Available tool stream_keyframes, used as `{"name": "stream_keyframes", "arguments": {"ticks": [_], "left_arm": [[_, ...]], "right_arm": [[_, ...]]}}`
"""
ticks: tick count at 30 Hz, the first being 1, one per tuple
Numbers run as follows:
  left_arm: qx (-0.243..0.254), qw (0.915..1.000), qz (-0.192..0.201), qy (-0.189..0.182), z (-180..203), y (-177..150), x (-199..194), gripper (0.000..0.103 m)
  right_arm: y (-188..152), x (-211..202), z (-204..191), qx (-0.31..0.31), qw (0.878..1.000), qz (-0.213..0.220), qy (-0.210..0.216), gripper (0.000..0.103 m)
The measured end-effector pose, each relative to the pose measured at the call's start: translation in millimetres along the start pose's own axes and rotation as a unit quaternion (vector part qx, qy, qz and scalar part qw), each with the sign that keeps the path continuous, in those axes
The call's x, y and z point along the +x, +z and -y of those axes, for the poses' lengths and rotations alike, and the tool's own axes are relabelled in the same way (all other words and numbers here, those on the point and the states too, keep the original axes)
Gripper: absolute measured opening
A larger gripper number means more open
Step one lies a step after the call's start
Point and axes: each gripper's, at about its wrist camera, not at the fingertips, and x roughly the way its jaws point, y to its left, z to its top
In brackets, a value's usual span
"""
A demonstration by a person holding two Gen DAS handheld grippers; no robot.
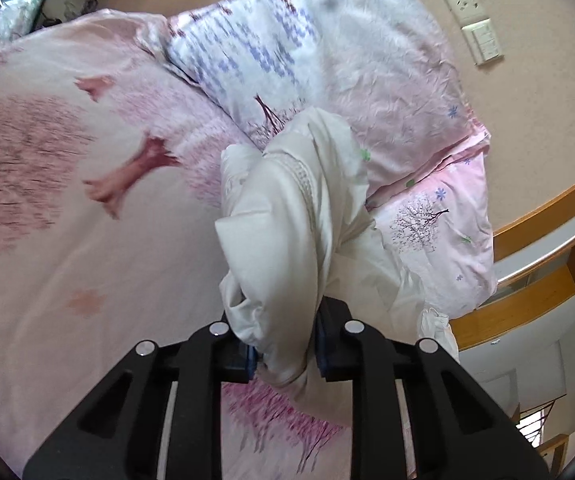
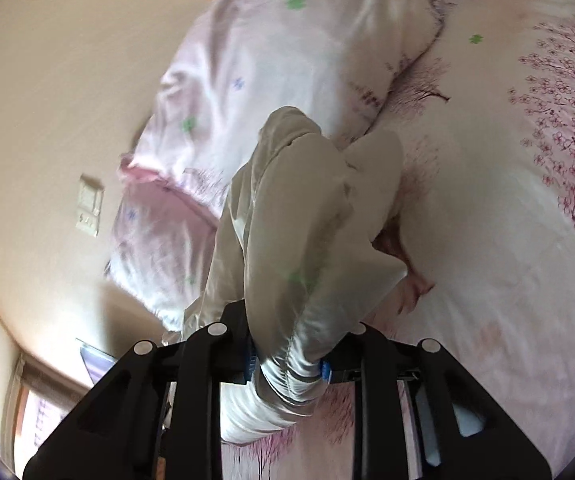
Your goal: Fold large clothes
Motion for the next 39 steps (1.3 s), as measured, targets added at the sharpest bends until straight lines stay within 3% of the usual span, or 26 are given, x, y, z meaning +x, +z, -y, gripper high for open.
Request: {"name": "stream_keyframes", "arguments": {"ticks": [12,16,19,21,23,27,28,31,34,37,39], "left_arm": [[-0.017,0.9985,0.039,0.035,-53,-34,-95,0.022],[-0.030,0.9974,0.040,0.053,-69,-43,-102,0.025],[-0.022,0.9956,0.036,0.084,-75,-53,-98,0.033],[-0.016,0.9947,0.042,0.093,-75,-55,-101,0.040],[-0.004,0.9932,0.047,0.107,-73,-55,-104,0.050],[0.022,0.9873,0.064,0.144,-68,-56,-108,0.070],[0.028,0.9855,0.068,0.153,-66,-57,-110,0.074],[0.058,0.9788,0.074,0.182,-59,-60,-112,0.082],[0.072,0.9758,0.069,0.194,-55,-63,-110,0.082],[0.094,0.9723,0.069,0.203,-51,-70,-112,0.082],[0.126,0.9638,0.075,0.223,-45,-76,-114,0.086]], "right_arm": [[-78,-37,-15,-0.064,0.995,-0.072,-0.007,0.023],[-99,-40,-8,-0.083,0.992,-0.086,-0.046,0.025],[-103,-41,4,-0.071,0.991,-0.091,-0.071,0.036],[-103,-46,3,-0.074,0.989,-0.087,-0.094,0.051],[-104,-56,-7,-0.103,0.985,-0.071,-0.118,0.055],[-106,-75,-34,-0.174,0.965,-0.002,-0.197,0.062],[-106,-82,-45,-0.197,0.952,0.030,-0.231,0.062],[-108,-85,-71,-0.248,0.933,0.064,-0.252,0.062],[-120,-65,-99,-0.306,0.929,0.026,-0.209,0.057],[-145,-27,-123,-0.361,0.915,-0.034,-0.178,0.048],[-158,-7,-131,-0.381,0.906,-0.061,-0.174,0.047]]}}
